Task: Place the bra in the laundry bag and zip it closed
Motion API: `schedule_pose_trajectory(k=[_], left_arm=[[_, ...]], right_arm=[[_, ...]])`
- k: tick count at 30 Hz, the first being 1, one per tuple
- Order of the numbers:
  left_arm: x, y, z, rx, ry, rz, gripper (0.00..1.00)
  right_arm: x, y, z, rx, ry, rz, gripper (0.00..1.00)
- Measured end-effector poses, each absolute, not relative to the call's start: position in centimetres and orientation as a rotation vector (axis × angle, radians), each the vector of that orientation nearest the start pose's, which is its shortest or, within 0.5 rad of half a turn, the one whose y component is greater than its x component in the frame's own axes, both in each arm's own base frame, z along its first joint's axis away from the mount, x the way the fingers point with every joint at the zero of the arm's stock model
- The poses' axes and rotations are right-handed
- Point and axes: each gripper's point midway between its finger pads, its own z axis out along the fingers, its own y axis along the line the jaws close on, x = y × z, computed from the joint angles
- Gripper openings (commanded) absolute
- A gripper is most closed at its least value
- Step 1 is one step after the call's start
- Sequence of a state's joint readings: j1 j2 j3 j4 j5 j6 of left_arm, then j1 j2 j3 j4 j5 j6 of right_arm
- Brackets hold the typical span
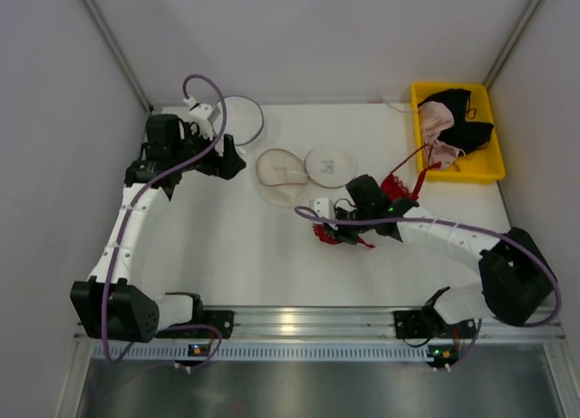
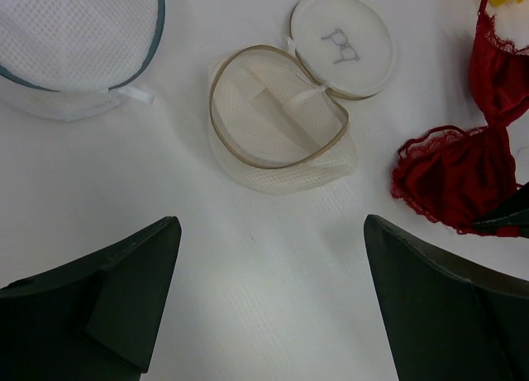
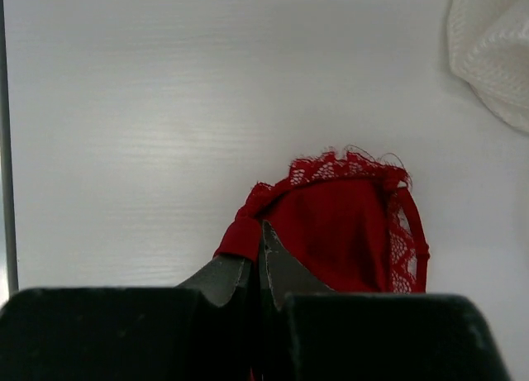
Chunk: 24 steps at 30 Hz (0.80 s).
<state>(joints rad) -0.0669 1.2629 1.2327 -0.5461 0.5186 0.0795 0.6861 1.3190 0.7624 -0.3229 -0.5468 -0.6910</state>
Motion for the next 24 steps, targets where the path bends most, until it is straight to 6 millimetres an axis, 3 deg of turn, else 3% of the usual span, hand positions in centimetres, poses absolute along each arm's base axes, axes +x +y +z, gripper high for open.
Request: schedule_pose_trajectory(k=[2,3,5,6,7,9,12,14,16,17,18,21,24], left_arm=[[34.4,-10.7,25.9,0.444,2.059,-0.547,0.98],[34.1,-10.7,26.0,0.437,2.057,-0.549,0.98],[33.7,-10.8,26.2,0.424,2.053,-0.558,0.98],[33.4,-10.8,26.2,0.417,2.052,-0.562,0.98],[33.1,-10.8,26.2,0.411,2.051,-0.570,0.98],[32.6,-11.0,26.1,0.407,2.051,-0.583,0.98],[32.1,-11.1,25.9,0.407,2.055,-0.599,0.98],[31.8,-11.3,25.6,0.413,2.060,-0.615,0.97],[31.5,-11.6,25.3,0.429,2.062,-0.639,0.91],[31.3,-11.9,25.1,0.449,2.060,-0.658,0.90],[31.1,-12.0,24.9,0.463,2.060,-0.671,0.84],[30.9,-12.8,24.2,0.532,2.061,-0.694,0.81],[30.9,-14.7,22.4,0.643,2.083,-0.702,0.80]], right_arm=[[20.8,27.4,8.4,-1.717,1.688,0.685,0.03],[21.0,28.3,8.4,-1.723,1.684,0.690,0.11],[21.1,30.2,8.8,-1.736,1.670,0.708,0.33],[21.2,31.3,9.2,-1.740,1.662,0.719,0.51],[21.2,32.4,9.8,-1.741,1.648,0.727,0.59],[21.7,34.1,11.2,-1.737,1.613,0.720,0.70],[22.8,34.7,13.3,-1.700,1.579,0.680,0.75],[23.6,33.8,14.4,-1.665,1.587,0.651,0.74],[25.1,31.6,15.7,-1.604,1.626,0.618,0.66],[26.2,30.1,16.3,-1.558,1.655,0.594,0.59],[27.5,28.3,16.9,-1.508,1.687,0.564,0.55],[31.4,23.0,17.7,-1.366,1.806,0.469,0.47],[33.8,18.5,16.5,-1.274,1.945,0.407,0.44]])
